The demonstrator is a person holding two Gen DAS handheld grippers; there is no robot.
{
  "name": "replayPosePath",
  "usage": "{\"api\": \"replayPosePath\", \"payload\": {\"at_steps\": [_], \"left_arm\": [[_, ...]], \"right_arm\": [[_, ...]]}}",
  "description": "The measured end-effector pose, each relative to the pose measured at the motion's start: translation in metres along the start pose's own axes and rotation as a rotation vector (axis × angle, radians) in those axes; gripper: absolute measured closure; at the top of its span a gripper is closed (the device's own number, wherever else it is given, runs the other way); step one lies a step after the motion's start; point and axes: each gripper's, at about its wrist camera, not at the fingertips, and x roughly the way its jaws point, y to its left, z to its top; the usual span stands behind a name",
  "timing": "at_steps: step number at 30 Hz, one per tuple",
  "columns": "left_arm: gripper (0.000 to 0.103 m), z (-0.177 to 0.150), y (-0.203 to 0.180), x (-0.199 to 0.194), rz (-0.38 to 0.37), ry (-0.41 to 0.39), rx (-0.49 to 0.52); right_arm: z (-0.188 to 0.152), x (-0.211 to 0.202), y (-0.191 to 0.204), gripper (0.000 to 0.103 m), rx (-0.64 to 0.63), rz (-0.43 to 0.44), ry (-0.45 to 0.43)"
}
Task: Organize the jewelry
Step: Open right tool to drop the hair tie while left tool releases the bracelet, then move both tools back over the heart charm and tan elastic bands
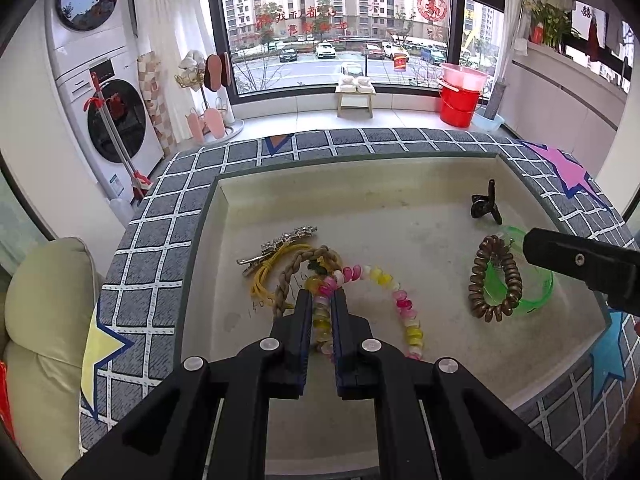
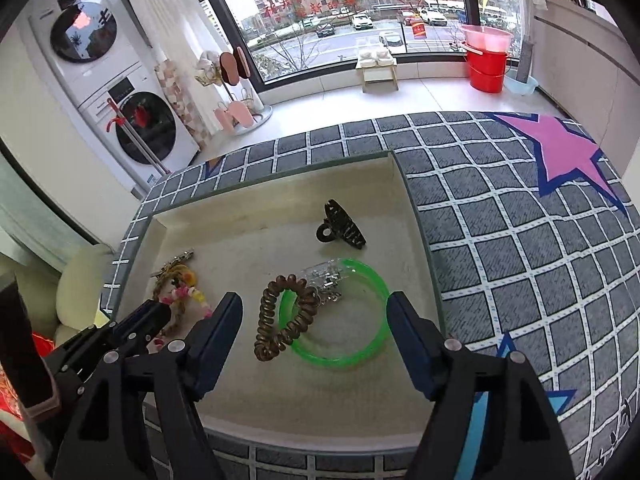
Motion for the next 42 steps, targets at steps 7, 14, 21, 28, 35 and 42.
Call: {"api": "replayPosePath", "payload": {"at_steps": [7, 14, 21, 28, 35, 42], "left_arm": [[0.079, 0.003, 0.002, -0.003, 0.000, -0.024, -0.004], [0.079, 0.007, 0.005, -0.005, -0.026, -0.032, -0.035], [0.048, 0.008, 0.009, -0.007, -0.039, -0.024, -0.063], [0.000, 0.009, 0.012, -0.024, 0.017, -0.103, -0.068], [0.000, -0.002, 0.015, -0.041, 0.026, -0.120, -0.046], [0.000, -0.022, 0.022, -0.067, -0.007, -0.100, -0.074]], "right_arm": [[-0.003, -0.010, -0.007, 0.025, 0.013, 0.000, -0.013], [-0.005, -0.018, -0.012, 0.025, 0.024, -0.001, -0.022], [-0.007, -0.023, -0.013, 0.025, 0.031, 0.008, -0.025], [-0.010, -0.032, -0.015, 0.022, 0.049, 0.001, -0.048], [-0.017, -0.054, -0.012, 0.000, 0.032, 0.020, -0.138], [-0.028, -0.079, 0.002, 0.000, -0.020, 0.024, -0.134]]}}
